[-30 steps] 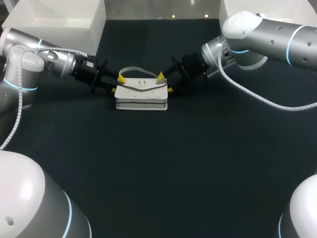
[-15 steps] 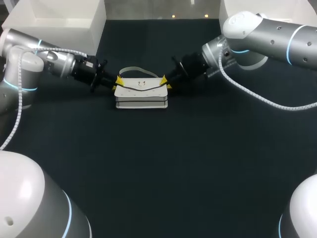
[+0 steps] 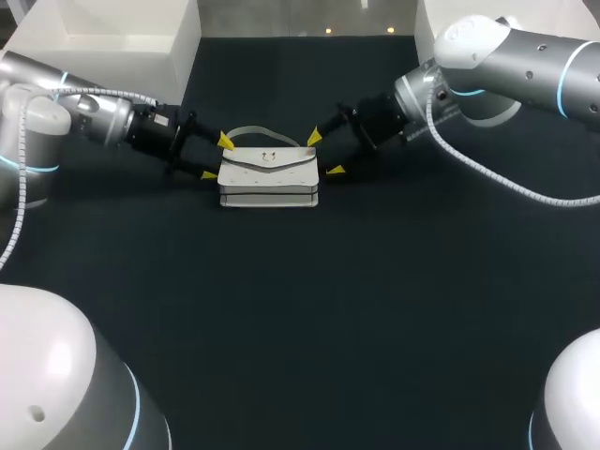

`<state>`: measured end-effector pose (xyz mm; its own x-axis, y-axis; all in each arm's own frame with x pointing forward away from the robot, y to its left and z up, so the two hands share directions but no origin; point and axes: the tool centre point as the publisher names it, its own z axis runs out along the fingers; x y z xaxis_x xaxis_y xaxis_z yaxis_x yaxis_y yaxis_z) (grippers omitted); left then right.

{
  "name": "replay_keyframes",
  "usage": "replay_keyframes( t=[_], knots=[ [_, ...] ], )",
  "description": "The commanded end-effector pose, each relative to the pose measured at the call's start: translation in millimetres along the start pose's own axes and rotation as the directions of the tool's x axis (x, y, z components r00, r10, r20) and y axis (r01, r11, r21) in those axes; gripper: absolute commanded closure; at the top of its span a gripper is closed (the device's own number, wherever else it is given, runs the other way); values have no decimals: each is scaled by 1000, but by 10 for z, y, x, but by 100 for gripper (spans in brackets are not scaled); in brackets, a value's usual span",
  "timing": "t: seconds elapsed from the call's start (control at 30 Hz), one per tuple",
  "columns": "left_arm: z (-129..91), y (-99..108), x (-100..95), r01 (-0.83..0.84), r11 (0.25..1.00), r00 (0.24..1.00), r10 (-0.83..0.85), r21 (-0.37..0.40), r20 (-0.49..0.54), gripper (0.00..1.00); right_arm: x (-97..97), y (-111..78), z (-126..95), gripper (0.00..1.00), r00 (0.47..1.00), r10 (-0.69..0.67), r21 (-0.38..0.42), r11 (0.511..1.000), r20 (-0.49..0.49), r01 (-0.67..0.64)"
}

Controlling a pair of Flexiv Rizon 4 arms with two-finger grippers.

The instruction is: Pick up the bag, open it, inspect its contents, close it, and place it on the opposite side

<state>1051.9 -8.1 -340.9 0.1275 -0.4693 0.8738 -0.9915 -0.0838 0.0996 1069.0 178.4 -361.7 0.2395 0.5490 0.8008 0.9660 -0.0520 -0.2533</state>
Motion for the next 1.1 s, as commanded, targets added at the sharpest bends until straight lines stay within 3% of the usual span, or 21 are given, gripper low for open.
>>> replay_keyframes(
  t=[0.03, 0.1, 0.23, 0.47, 0.67, 0.73, 0.93, 1.1],
  knots=[
    [-6, 131, 17, 14, 999, 1000, -14, 52, 6, 26, -18, -71, -150, 0, 1000, 9, -25, 1000, 27, -8],
    [10, 158, 11, 21, 998, 1000, -21, 51, 9, 42, -42, -67, -217, 0, 999, 12, -34, 999, 37, -11],
    [29, 210, 20, 28, 998, 999, -29, 50, 18, 61, -59, -64, -342, 0, 998, 9, -47, 999, 65, -5],
    [46, 252, 3, 47, 998, 997, -49, 47, 52, 65, -111, -31, -495, 0, 994, 27, -62, 998, 107, -21],
    [70, 273, -44, 71, 996, 995, -74, 48, 63, 84, -159, 8, -594, 0, 990, 41, -64, 997, 134, -32],
    [77, 263, -69, 79, 996, 995, -82, 48, 63, 100, -164, 18, -628, 0, 990, 42, -65, 997, 137, -33],
    [67, 230, -132, 89, 995, 993, -92, 46, 71, 100, -220, 61, -788, 0, 983, 37, -44, 999, 178, -30],
    [-63, 148, -169, 63, 996, 994, -68, 59, 91, 100, -278, 65, -957, 0, 975, 10, -15, 1000, 220, -7]
  ],
)
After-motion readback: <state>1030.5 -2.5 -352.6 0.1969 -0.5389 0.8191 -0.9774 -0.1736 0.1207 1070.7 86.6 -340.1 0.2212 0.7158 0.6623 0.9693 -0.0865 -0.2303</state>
